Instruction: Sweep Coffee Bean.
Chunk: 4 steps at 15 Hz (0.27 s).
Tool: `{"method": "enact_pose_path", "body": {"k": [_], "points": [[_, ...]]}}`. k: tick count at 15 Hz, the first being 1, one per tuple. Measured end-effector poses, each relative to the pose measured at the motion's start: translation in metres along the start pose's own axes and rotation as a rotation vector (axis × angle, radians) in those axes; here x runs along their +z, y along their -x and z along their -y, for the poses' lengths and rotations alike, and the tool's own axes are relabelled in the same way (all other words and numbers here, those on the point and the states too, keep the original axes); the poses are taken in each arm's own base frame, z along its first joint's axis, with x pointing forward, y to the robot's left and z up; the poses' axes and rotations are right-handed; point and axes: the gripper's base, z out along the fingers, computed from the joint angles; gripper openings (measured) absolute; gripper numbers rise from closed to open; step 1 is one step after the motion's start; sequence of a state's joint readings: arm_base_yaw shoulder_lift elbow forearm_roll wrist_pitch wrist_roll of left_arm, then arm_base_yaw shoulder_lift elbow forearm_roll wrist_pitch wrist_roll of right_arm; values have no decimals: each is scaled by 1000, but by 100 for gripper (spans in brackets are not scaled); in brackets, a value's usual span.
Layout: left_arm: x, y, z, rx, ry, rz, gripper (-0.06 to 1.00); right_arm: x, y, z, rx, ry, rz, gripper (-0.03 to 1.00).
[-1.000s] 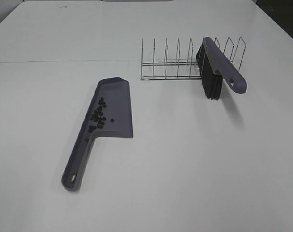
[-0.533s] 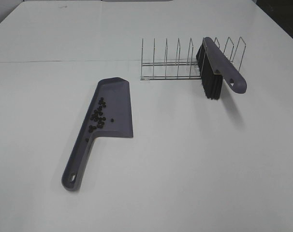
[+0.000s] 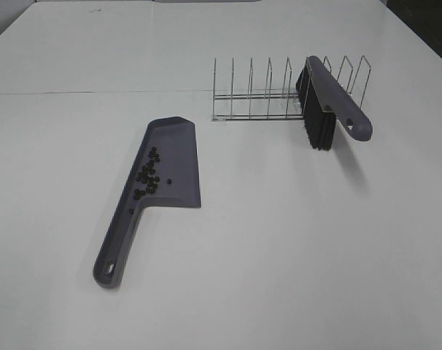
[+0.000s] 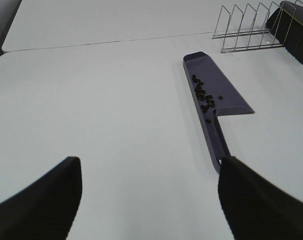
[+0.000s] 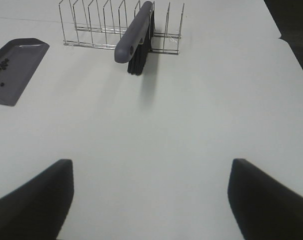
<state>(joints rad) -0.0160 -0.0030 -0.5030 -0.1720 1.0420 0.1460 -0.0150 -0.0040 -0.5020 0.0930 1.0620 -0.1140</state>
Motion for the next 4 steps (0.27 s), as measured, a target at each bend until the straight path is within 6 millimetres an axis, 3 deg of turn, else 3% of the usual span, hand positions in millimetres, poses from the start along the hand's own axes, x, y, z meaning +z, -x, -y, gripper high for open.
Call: {"method": "enact_pose_path", "body": {"k": [4], "points": [[0,0,0,0,0,0,71,0,0,0,0,0,0,74]]}}
